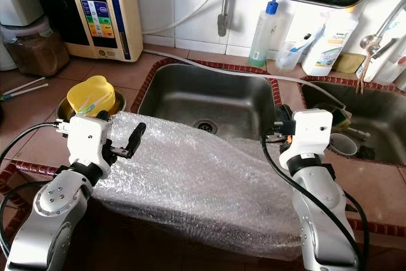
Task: Kitchen organization
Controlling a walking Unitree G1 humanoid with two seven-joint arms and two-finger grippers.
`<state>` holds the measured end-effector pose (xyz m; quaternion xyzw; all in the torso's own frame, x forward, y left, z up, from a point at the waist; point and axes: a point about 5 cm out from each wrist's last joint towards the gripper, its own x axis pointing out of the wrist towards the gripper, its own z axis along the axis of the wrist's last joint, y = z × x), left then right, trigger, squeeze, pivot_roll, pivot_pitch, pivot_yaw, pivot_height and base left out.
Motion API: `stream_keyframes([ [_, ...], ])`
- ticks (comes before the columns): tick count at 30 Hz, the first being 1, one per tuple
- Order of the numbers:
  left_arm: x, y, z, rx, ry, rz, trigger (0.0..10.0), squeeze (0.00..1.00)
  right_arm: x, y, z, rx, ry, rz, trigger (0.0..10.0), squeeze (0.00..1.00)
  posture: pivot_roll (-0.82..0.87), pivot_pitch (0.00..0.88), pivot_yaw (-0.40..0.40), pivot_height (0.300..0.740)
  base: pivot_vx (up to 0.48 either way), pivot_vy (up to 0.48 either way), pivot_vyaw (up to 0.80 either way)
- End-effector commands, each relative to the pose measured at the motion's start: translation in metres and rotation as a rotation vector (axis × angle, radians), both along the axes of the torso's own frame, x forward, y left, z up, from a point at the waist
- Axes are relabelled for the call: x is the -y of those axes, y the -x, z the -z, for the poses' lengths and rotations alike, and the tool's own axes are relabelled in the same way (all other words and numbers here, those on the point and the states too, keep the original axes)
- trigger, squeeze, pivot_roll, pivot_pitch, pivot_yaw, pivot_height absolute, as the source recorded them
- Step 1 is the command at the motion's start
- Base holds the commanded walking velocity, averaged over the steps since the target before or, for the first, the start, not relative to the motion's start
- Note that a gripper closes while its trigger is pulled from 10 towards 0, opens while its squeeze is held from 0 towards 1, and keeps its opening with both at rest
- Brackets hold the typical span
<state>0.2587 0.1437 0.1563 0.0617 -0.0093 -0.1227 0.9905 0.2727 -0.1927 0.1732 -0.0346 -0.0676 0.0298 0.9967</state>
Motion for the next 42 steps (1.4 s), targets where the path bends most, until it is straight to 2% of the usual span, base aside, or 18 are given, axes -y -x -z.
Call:
stream_keyframes([
  [1,0.004,-0.001,-0.003,0.004,0.013,0.006,10.0,0.0,-0.002,-0.002,0.003,-0.021,-0.009,0.001,10.0,0.0,0.04,0.0,-0.052,0.74,0.0,0.0,-0.8],
  [5,0.004,-0.003,-0.005,0.006,0.014,0.008,10.0,0.0,-0.007,-0.001,0.005,-0.026,-0.025,-0.011,10.0,0.0,0.04,0.0,-0.047,0.74,0.0,0.0,-0.8],
  [9,0.004,-0.005,-0.006,0.006,0.008,0.019,10.0,0.0,-0.01,0.001,0.009,-0.039,-0.026,-0.01,10.0,0.0,0.04,0.0,-0.04,0.74,0.0,0.0,0.0],
  [14,0.004,-0.007,-0.009,0.023,0.006,-0.012,10.0,0.0,-0.012,-0.003,0.01,-0.04,-0.038,-0.008,10.0,0.0,0.04,0.0,-0.038,0.74,0.0,0.0,-0.64],
  [22,0.006,-0.007,-0.016,0.064,-0.028,-0.013,10.0,0.0,-0.019,-0.009,0.005,-0.017,-0.039,-0.027,10.0,0.0,0.05,0.0,-0.038,0.74,0.0,0.0,0.0],
  [31,0.011,-0.006,-0.018,0.078,-0.009,0.008,10.0,0.0,-0.025,-0.014,0.001,0.0,-0.044,-0.041,10.0,0.0,0.05,0.0,-0.051,0.74,0.0,0.0,0.0],
  [40,0.011,-0.008,-0.023,0.109,0.01,-0.024,10.0,0.0,-0.028,-0.016,0.0,0.006,-0.04,-0.052,10.0,0.0,0.05,0.0,-0.056,0.74,0.0,0.0,0.0],
  [42,0.009,-0.009,-0.026,0.131,0.021,-0.052,10.0,0.0,-0.032,-0.017,-0.002,0.004,-0.052,-0.082,10.0,0.0,0.05,0.0,-0.059,0.74,0.0,0.0,0.0],
])
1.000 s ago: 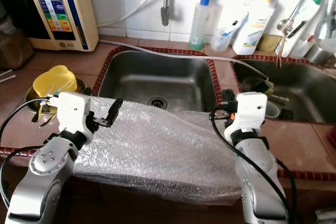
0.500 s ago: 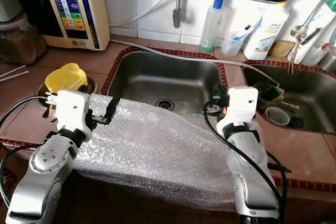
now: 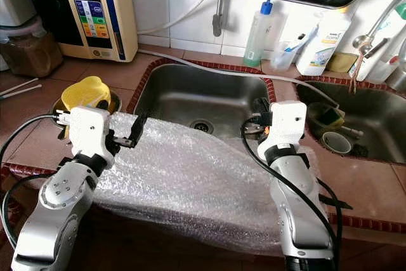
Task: Kitchen organization
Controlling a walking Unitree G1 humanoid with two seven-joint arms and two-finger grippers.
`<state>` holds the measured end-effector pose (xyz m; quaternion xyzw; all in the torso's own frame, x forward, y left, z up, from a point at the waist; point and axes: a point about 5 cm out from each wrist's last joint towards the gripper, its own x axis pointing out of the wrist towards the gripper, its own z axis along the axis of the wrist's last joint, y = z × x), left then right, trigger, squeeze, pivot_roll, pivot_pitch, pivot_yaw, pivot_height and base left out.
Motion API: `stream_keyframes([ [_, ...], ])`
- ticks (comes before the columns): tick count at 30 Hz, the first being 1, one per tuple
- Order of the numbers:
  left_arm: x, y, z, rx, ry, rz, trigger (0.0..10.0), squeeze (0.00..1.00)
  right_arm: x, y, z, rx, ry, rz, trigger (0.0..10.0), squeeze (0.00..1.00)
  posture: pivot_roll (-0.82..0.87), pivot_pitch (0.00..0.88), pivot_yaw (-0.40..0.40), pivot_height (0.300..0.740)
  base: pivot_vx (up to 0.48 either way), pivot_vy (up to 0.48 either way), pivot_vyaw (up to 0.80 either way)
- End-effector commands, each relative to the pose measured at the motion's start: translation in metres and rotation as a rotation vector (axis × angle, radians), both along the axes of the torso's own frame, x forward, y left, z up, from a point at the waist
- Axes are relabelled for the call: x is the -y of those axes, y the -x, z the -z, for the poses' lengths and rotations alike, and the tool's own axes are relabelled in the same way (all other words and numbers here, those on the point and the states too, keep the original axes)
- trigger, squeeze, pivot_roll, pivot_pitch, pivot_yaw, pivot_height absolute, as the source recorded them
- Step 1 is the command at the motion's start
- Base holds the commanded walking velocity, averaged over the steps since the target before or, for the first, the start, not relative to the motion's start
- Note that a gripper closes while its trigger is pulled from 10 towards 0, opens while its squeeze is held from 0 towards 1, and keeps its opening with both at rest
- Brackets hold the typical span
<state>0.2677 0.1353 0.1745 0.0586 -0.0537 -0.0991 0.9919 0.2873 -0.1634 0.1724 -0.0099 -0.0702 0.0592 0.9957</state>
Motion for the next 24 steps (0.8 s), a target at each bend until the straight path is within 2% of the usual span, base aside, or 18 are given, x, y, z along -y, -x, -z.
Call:
stream_keyframes([
  [1,0.001,-0.001,-0.009,0.047,0.004,-0.016,10.0,0.0,-0.004,-0.003,-0.003,0.0,-0.005,-0.027,10.0,0.0,0.05,0.0,-0.059,0.74,0.0,0.0,0.0],
  [3,0.0,-0.002,-0.01,0.054,0.001,-0.028,10.0,0.0,-0.007,-0.004,-0.005,-0.005,-0.03,-0.045,10.0,0.0,0.05,0.0,-0.063,0.74,0.0,0.0,0.0],
  [8,-0.002,-0.005,-0.014,0.083,0.008,-0.052,10.0,0.0,-0.01,-0.007,-0.015,0.031,0.0,-0.035,10.0,0.0,0.05,0.0,-0.068,0.74,0.0,0.0,0.0],
  [12,-0.011,-0.007,-0.019,0.116,-0.002,-0.119,10.0,0.0,-0.008,-0.01,-0.02,0.04,-0.044,0.004,10.0,0.0,0.05,0.0,-0.072,0.74,0.0,0.0,0.0],
  [14,-0.022,-0.011,-0.02,0.116,0.013,-0.203,10.0,0.0,-0.007,-0.011,-0.021,0.03,-0.08,0.001,10.0,0.0,0.05,0.0,-0.073,0.74,0.0,0.0,0.0],
  [18,-0.028,-0.015,-0.021,0.115,0.028,-0.248,10.0,0.0,-0.011,-0.011,-0.022,0.024,-0.105,-0.026,10.0,0.0,0.05,0.0,-0.074,0.74,0.0,0.0,0.0],
  [24,-0.038,-0.022,-0.019,0.098,0.025,-0.334,10.0,0.0,-0.037,0.0,-0.024,0.012,-0.11,-0.251,10.0,0.0,0.04,0.0,-0.077,0.74,0.0,0.0,0.0],
])
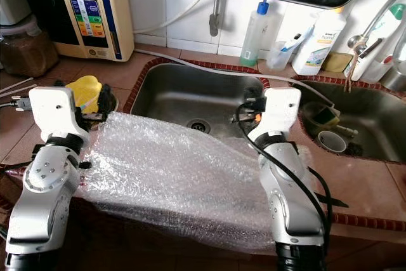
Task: Kitchen organization
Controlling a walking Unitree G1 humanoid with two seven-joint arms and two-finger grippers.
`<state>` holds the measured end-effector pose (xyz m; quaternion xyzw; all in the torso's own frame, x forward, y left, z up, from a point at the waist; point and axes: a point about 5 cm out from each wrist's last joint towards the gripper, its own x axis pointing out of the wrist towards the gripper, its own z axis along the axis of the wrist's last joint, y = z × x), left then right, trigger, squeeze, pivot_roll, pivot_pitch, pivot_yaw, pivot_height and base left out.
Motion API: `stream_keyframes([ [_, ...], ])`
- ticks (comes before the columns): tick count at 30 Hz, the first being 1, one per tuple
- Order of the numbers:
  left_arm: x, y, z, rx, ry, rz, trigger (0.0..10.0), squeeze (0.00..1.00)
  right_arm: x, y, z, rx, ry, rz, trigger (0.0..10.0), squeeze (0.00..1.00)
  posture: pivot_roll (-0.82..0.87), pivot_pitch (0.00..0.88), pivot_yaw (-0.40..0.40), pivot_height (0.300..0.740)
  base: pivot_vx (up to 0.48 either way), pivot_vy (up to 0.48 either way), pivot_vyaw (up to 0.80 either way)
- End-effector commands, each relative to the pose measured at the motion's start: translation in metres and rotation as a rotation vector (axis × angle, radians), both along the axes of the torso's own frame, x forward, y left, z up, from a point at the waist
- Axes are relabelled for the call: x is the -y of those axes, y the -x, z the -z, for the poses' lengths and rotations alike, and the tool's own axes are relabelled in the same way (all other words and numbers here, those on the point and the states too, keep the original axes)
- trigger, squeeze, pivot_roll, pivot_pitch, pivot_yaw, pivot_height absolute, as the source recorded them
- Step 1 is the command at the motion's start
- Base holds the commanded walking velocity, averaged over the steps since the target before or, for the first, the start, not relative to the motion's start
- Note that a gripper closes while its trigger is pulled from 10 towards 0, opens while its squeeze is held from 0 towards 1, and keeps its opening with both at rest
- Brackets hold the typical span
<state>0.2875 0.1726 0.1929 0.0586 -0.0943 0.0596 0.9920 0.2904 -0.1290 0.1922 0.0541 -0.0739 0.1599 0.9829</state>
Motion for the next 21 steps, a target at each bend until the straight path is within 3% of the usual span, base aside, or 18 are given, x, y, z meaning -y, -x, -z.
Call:
stream_keyframes([
  [1,-0.002,-0.002,0.0,-0.006,-0.013,-0.031,10.0,0.0,-0.01,0.007,-0.003,0.005,-0.001,-0.108,10.0,0.0,0.04,0.0,-0.077,0.74,0.0,0.0,0.0],
  [3,-0.003,-0.002,0.002,-0.009,-0.016,-0.038,10.0,0.0,-0.012,0.009,-0.002,-0.006,-0.005,-0.136,10.0,0.0,0.04,0.0,-0.078,0.74,0.0,0.0,0.0],
  [4,-0.007,-0.001,0.01,-0.033,-0.028,-0.068,10.0,0.0,-0.019,0.014,0.002,-0.037,0.0,-0.208,10.0,0.0,0.04,0.0,-0.08,0.74,0.0,0.0,0.0],
  [11,-0.017,-0.002,0.024,-0.093,-0.03,-0.138,10.0,0.0,-0.026,0.021,0.01,-0.075,0.034,-0.284,10.0,0.0,0.04,0.0,-0.083,0.74,0.0,0.0,0.0],
  [18,-0.003,-0.008,0.046,-0.204,-0.028,-0.049,10.0,0.0,-0.029,0.025,0.02,-0.136,0.068,-0.319,10.0,0.0,0.04,0.0,-0.08,0.74,0.0,0.0,0.0],
  [21,-0.002,-0.009,0.05,-0.201,-0.028,-0.042,10.0,0.0,-0.03,0.027,0.023,-0.156,0.081,-0.339,10.0,0.0,0.03,0.0,-0.08,0.74,0.0,0.0,0.0],
])
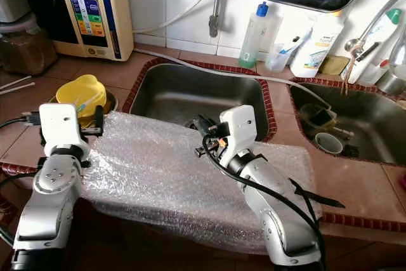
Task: Kitchen organization
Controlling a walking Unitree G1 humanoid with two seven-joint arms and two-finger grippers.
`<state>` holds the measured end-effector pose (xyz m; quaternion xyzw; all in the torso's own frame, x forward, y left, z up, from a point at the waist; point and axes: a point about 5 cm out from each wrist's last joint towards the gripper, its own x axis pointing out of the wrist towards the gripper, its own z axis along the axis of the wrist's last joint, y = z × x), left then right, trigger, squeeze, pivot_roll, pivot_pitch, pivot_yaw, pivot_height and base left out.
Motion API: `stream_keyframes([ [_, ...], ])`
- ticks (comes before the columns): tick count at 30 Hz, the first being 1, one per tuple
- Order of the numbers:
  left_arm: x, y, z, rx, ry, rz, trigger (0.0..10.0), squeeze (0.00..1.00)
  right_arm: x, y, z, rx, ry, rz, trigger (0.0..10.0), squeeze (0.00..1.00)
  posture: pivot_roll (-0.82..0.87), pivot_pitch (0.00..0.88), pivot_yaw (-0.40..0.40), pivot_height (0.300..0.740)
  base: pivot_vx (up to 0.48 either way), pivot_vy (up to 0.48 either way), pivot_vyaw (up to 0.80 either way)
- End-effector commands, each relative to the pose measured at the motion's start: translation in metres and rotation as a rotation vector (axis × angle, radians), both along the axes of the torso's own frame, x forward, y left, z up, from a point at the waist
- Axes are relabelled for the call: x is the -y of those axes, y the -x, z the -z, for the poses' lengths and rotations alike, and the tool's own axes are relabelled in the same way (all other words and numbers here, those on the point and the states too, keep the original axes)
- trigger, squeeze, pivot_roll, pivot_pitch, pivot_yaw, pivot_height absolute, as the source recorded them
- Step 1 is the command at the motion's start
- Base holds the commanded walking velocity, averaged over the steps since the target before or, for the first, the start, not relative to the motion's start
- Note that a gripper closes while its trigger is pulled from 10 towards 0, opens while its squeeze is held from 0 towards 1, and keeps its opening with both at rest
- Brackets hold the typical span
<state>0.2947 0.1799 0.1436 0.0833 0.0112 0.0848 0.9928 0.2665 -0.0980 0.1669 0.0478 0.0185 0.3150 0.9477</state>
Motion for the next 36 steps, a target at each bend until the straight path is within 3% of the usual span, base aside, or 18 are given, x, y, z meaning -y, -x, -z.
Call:
stream_keyframes([
  [1,0.005,-0.002,0.0,0.009,0.006,0.025,10.0,0.0,0.001,0.003,-0.002,0.005,0.018,-0.014,10.0,0.0,0.03,0.0,-0.08,0.74,0.0,0.0,0.0],
  [17,-0.006,-0.009,0.002,0.022,-0.012,-0.032,10.0,0.0,-0.008,0.015,0.008,-0.08,-0.016,-0.122,10.0,0.0,0.03,0.0,-0.076,0.74,0.0,0.0,0.0],
  [18,-0.006,-0.01,0.002,0.026,-0.01,-0.03,4.0,0.0,-0.008,0.015,0.008,-0.086,-0.014,-0.129,10.0,0.0,0.03,0.0,-0.076,0.74,0.0,0.0,0.0],
  [19,-0.006,-0.01,0.002,0.026,-0.01,-0.03,4.0,0.0,-0.008,0.015,0.008,-0.086,-0.014,-0.129,10.0,0.0,0.03,0.0,-0.076,0.74,0.0,0.0,0.0],
  [20,-0.005,-0.011,0.001,0.034,-0.004,-0.019,1.1,0.0,-0.008,0.016,0.008,-0.088,-0.012,-0.138,10.0,0.0,0.03,0.0,-0.076,0.74,0.0,0.0,0.0],
  [21,-0.004,-0.011,0.0,0.034,-0.002,-0.013,0.0,0.0,-0.009,0.017,0.009,-0.09,-0.013,-0.141,10.0,0.0,0.03,0.0,-0.076,0.74,0.0,0.0,0.0],
  [36,0.001,-0.012,0.002,0.034,-0.002,0.014,0.0,0.0,-0.011,0.02,0.009,-0.104,-0.028,-0.176,10.0,0.0,0.03,0.0,-0.076,0.74,0.0,0.0,0.0],
])
